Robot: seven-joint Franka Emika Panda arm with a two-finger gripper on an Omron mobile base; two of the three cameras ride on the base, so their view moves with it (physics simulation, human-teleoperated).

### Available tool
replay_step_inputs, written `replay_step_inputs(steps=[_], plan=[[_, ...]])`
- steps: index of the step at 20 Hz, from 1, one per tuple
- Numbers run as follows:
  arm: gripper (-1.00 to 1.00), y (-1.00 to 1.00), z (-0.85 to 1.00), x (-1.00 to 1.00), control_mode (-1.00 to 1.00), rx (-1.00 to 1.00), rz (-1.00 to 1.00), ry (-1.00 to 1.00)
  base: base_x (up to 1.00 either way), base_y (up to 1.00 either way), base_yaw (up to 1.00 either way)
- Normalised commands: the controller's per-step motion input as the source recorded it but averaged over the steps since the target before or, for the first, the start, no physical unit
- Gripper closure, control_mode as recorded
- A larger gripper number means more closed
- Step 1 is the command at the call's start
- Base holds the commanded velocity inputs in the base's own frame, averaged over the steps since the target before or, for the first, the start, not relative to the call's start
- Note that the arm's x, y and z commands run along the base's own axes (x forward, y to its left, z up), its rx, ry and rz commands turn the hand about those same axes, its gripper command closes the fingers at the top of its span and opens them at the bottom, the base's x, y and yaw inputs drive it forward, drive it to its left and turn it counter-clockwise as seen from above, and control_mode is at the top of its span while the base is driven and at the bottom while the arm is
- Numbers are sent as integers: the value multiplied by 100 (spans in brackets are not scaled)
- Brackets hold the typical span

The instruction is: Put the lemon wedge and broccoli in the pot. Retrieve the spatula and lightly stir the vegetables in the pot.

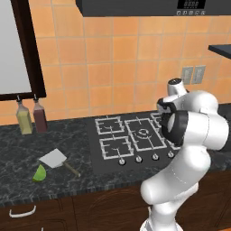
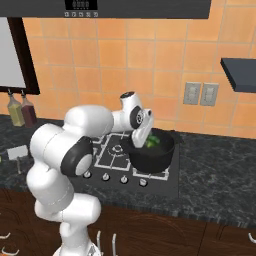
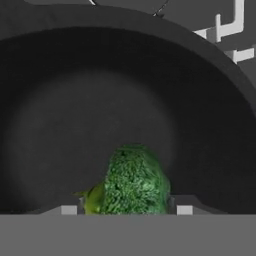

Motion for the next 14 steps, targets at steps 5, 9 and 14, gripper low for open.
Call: replay_step_inputs(steps=[5,9,14], plan=[[-100,-1,17,-12,-100,4,10,-5,0,0,0],[-100,54,87,-84,-100,0,13,-20,0,0,0],[-100,100,78,-100,-100,-12,20,-16,0,0,0]])
